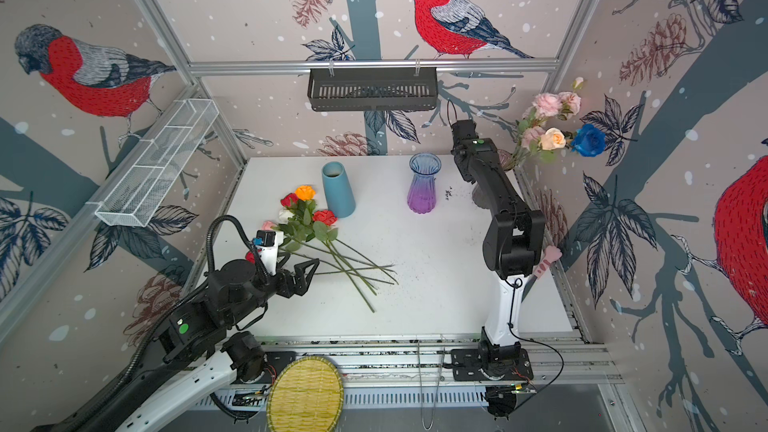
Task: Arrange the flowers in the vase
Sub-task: 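Carry the pink vase with the right gripper to the far table corner, then set the pink vase down and open the right gripper, then move the right gripper to the purple-blue vase and grip its rim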
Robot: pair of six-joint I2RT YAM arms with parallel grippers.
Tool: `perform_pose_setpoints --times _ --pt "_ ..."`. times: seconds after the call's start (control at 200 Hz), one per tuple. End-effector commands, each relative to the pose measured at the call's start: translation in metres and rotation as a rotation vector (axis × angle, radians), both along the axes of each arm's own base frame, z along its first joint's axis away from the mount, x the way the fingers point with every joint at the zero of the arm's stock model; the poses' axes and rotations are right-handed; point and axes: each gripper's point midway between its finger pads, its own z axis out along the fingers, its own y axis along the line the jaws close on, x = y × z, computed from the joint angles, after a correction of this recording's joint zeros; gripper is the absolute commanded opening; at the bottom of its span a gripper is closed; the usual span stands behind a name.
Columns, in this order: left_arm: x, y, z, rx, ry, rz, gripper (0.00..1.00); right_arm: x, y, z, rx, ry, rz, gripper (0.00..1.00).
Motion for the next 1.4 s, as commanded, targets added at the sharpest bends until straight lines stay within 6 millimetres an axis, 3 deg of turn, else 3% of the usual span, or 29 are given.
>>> perform_pose_setpoints --times 0.0,0.225,0.39,0.53,0.645,0.806,1.121,1.261,1.396 --pt "0.002 -0.003 0.006 -0.019 -0.021 -0.006 0.98 0.002 0.008 0.004 0.024 -0.012 0.017 0.64" --pt "0.001 -0.003 0.007 -0.02 -0.023 -0.009 0.98 0.005 0.014 0.015 0.001 -0.051 0.011 0.67" --pt "0.002 -0.002 0.006 -0.017 -0.023 -0.004 0.98 0.006 0.03 0.057 0.089 -0.172 0.017 0.67" --pt "0.004 0.001 0.007 -0.011 -0.028 0.01 0.98 0.001 0.062 0.098 0.314 -0.283 0.071 0.65" --pt "0.005 0.005 0.01 -0.015 -0.037 0.028 0.98 -0.008 0.095 0.108 0.527 -0.294 0.129 0.64" --pt "0.005 0.015 0.015 -0.021 -0.061 0.071 0.98 -0.012 0.135 0.087 0.795 -0.242 0.17 0.67" --pt "0.002 0.03 0.029 -0.052 -0.114 0.117 0.98 0.003 0.151 0.025 0.984 -0.135 -0.046 0.62" --pt "0.002 0.034 0.031 -0.06 -0.124 0.131 0.98 0.003 0.151 0.002 0.997 -0.098 -0.105 0.53" --pt "0.003 0.036 0.032 -0.06 -0.128 0.143 0.98 -0.004 0.151 -0.009 1.029 -0.08 -0.158 0.26"
